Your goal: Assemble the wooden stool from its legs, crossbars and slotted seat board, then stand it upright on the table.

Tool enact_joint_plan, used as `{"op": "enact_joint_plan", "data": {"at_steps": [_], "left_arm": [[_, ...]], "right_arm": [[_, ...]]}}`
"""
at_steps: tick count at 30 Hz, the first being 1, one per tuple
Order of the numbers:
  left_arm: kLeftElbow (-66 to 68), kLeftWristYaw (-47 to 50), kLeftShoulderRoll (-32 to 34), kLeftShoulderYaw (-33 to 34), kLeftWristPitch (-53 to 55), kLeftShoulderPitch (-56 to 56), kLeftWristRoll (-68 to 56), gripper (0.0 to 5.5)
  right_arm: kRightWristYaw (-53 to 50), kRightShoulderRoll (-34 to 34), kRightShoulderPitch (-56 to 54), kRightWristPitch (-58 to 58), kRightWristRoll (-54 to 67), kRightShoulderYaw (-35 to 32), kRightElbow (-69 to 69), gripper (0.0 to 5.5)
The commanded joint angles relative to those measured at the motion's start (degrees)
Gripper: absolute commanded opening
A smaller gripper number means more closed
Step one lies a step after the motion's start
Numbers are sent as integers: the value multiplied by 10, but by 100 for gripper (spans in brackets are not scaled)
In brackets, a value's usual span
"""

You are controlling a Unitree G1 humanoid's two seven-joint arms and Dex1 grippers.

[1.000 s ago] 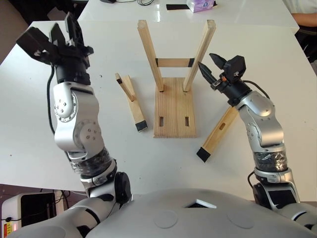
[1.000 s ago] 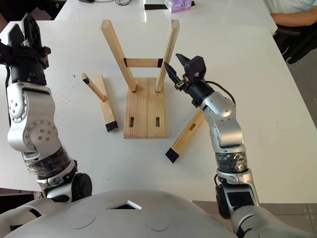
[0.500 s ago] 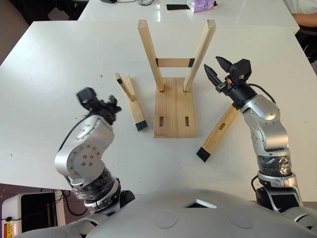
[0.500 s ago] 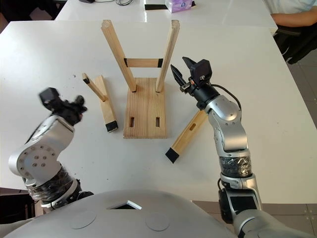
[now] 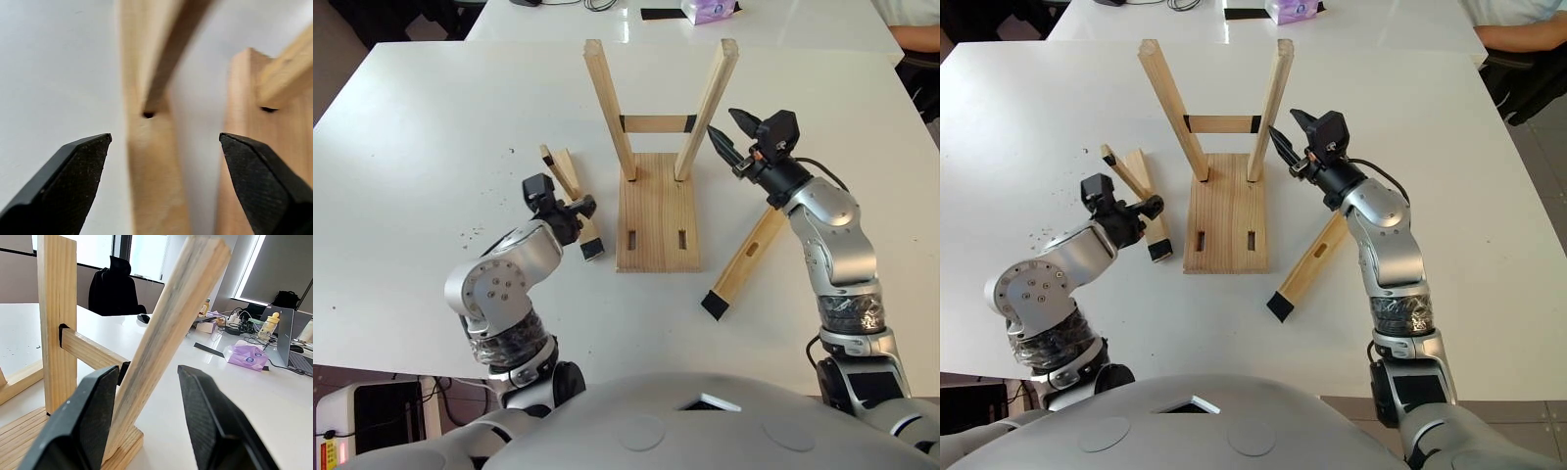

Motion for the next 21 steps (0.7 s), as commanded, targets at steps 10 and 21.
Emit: {"op": "enact_joint_plan", "data": {"at_steps": [10,21], "left_arm": [[96,4,-49,-40,73,-50,153,410],[44,-4,-62,-33,86,-31,248,410]], "right_arm": [[-14,29,-17,-25,-12,12,33,221],[-29,40,4,-21,-12,14,21,221]]}}
